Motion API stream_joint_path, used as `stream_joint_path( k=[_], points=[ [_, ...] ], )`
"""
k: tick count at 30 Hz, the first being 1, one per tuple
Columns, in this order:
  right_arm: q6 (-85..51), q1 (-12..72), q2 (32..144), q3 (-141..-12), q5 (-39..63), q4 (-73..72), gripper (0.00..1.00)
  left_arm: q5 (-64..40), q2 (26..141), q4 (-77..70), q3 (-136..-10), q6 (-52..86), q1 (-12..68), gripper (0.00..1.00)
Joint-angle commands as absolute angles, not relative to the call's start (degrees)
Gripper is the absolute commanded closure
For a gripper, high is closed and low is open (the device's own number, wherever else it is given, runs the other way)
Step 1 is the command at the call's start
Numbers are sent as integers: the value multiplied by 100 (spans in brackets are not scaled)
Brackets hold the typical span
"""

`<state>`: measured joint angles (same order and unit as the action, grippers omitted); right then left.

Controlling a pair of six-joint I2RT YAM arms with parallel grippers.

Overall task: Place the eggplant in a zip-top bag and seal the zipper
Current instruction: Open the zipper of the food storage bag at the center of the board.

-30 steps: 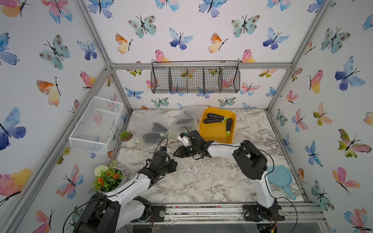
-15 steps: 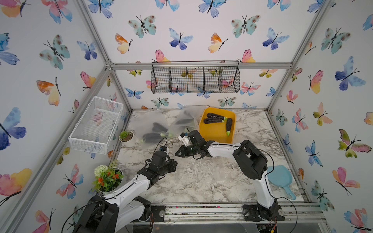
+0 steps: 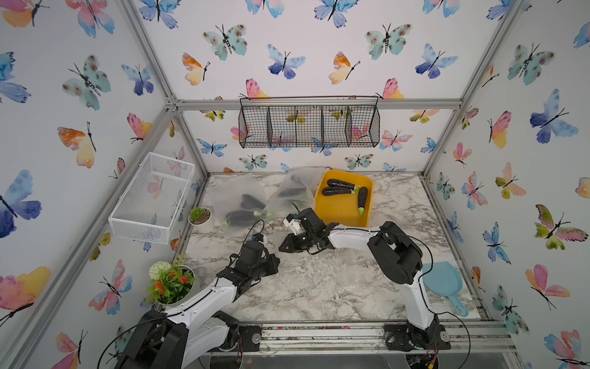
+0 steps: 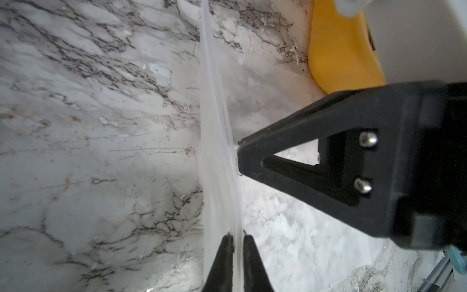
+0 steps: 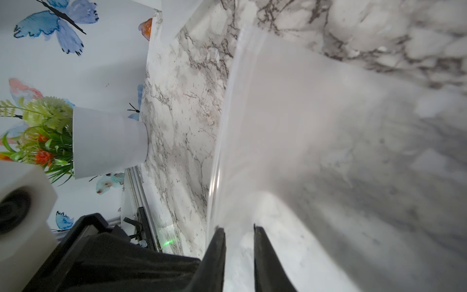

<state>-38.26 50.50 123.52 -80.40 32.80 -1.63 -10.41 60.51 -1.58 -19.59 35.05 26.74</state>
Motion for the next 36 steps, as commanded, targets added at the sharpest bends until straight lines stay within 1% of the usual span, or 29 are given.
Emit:
stream_joint_path(
  k=[1,9,16,23,28,36],
  points=[
    [-3695,5115,12502,-8208,3239,-35,76,-1116,6058,-264,-1894,3507,2709,88],
    [-3800,5120,12187,-8105,2937,-341,71,-1143,6073,-290,-1846,3516,2715,89],
    [-3830,5111,12205,-8288,2776,-471,69,-1160,6047,-282,-1837,3520,2716,90],
    [-3854,5106,12019,-8137,2641,-617,68,-1139,6021,-246,-1852,3507,2716,90],
    [-3876,5106,12154,-8184,2743,-547,68,-1119,6005,-237,-1878,3514,2716,90],
    [-3894,5109,12367,-8168,2848,-588,72,-1147,5950,-211,-1906,3516,2716,90]
  ],
)
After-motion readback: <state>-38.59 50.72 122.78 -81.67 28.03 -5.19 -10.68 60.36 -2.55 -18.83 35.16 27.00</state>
